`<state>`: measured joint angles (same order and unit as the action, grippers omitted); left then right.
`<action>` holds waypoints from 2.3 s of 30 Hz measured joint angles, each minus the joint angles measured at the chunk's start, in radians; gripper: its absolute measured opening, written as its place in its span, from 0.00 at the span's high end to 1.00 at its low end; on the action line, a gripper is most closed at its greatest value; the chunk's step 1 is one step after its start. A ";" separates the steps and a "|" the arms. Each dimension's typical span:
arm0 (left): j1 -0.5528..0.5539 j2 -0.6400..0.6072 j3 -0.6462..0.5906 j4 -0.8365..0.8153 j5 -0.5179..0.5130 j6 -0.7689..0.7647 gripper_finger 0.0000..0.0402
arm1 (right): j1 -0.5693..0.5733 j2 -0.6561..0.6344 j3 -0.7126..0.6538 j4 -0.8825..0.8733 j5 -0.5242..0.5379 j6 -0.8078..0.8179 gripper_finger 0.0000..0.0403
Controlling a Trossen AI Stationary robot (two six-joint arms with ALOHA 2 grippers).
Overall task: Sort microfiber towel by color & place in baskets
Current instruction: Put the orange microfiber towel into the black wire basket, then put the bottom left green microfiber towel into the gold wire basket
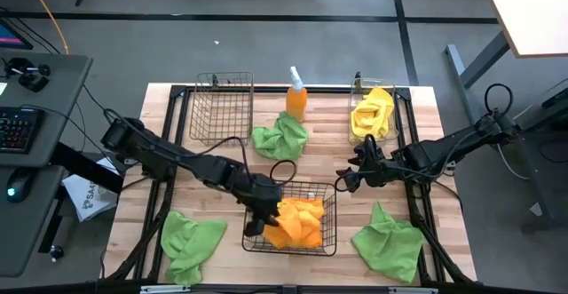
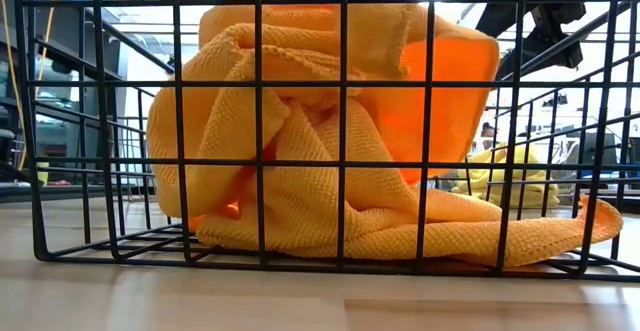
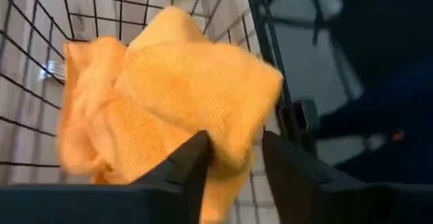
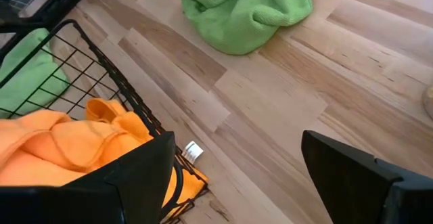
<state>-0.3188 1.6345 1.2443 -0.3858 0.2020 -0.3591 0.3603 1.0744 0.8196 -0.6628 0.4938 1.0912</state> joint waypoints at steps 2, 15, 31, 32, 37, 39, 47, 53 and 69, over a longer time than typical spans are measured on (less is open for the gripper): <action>0.004 -0.009 0.050 -0.129 0.001 0.076 0.61 | 0.000 0.000 0.000 0.001 0.000 0.004 0.21; -0.079 -0.130 0.187 -0.725 -0.085 0.035 0.46 | 0.000 0.000 0.000 0.012 0.001 0.008 0.21; -0.703 -0.306 -0.335 -0.419 -0.196 -0.971 0.46 | 0.000 0.000 0.000 0.009 0.015 0.008 0.21; -0.713 -0.294 -0.347 -0.412 -0.181 -1.001 0.46 | 0.000 0.000 0.000 0.009 0.015 0.007 0.21; -0.717 -0.232 -0.357 -0.408 -0.187 -1.101 0.46 | 0.000 0.000 0.000 0.008 0.015 0.002 0.21; -0.709 -0.193 -0.357 -0.414 -0.180 -1.135 0.46 | 0.000 0.000 0.000 0.006 0.016 0.002 0.21; -0.689 -0.014 -0.358 -0.323 -0.117 -1.158 0.46 | 0.000 0.000 0.000 0.001 0.016 0.000 0.21; -0.666 0.051 -0.353 -0.321 -0.045 -1.128 0.50 | 0.000 0.000 0.000 0.000 0.010 0.000 0.21; -0.448 -0.568 -0.261 -0.697 -0.435 -1.005 0.99 | -0.001 0.000 0.000 -0.010 0.016 0.007 0.21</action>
<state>-0.7667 1.0668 0.9830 -1.0826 -0.2334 -1.3641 0.3596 1.0744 0.8200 -0.6731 0.5099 1.0985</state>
